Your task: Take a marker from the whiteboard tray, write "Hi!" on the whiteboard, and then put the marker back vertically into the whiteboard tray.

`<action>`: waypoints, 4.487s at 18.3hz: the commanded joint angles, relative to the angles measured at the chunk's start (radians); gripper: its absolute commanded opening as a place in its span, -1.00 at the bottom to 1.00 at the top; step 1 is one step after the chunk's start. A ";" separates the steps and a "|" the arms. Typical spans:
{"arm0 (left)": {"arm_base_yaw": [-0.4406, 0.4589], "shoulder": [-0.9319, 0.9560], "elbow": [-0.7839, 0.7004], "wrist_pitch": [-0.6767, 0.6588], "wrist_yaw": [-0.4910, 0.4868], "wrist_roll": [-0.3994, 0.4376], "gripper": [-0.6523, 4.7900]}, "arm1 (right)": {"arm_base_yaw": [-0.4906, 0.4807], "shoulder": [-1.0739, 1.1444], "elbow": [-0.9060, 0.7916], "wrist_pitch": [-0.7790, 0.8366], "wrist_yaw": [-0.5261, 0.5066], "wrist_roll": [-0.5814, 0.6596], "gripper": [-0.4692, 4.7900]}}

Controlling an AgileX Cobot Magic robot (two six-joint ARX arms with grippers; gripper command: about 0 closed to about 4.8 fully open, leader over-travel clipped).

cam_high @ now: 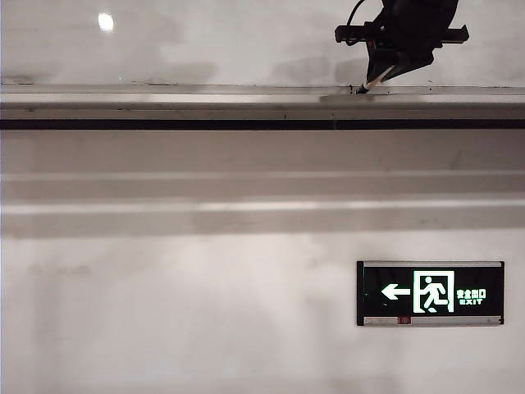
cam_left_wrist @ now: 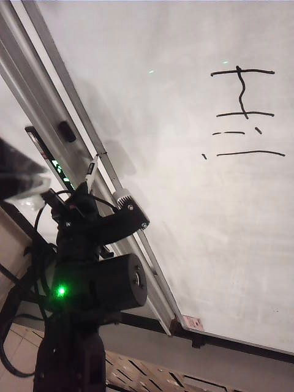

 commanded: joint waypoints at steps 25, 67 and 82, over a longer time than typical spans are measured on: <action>0.000 -0.003 0.007 0.028 0.000 0.003 -0.78 | -0.023 0.071 0.013 0.113 -0.035 0.035 -0.62; 0.000 -0.100 -0.040 -0.095 0.039 -0.003 -0.78 | -0.019 -0.856 -0.285 -0.251 -0.114 -0.086 -0.82; 0.001 -0.842 -0.858 -0.046 -0.090 -0.036 -0.78 | -0.020 -1.499 -0.954 -0.343 -0.021 -0.048 -0.57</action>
